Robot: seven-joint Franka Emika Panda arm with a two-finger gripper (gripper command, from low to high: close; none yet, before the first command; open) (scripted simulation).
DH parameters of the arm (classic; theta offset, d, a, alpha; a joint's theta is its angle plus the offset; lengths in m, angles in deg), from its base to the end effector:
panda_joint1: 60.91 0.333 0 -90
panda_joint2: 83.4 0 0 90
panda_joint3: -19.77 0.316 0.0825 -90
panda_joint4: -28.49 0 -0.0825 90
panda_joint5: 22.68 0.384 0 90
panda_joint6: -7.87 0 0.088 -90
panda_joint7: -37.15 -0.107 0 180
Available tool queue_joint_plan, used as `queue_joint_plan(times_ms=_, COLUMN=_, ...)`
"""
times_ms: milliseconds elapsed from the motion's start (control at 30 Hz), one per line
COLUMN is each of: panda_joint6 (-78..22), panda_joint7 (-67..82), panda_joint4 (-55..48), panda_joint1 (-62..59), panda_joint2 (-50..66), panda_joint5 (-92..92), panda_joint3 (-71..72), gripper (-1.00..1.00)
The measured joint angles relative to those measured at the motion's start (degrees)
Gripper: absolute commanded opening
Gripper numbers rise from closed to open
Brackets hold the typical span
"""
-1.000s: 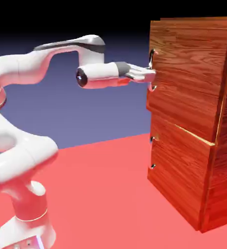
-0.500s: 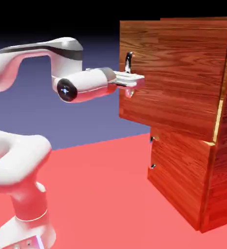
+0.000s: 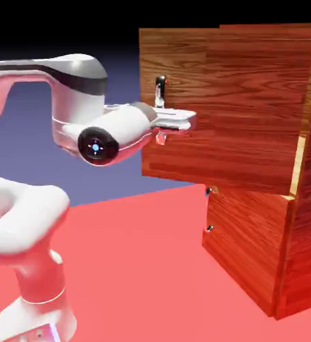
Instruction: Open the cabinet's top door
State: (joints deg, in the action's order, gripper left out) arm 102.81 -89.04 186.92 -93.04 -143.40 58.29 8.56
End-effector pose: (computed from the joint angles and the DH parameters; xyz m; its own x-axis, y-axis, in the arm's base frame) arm 0.2376 -0.1097 0.5693 -0.5314 0.4667 -0.7070 -0.5315 0.4663 0.7072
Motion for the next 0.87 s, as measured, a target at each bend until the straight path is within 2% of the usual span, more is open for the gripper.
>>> queue_joint_plan(times_ms=400, panda_joint6=-28.0, panda_joint7=8.4, panda_joint4=-19.9, panda_joint1=9.5, panda_joint2=23.1, panda_joint5=-18.9, panda_joint3=-23.8, gripper=-1.0)
queue_joint_plan(times_ms=867, panda_joint6=-58.6, panda_joint7=22.0, panda_joint4=-46.1, panda_joint1=21.1, panda_joint2=52.1, panda_joint5=-23.3, panda_joint3=-43.2, gripper=-1.0)
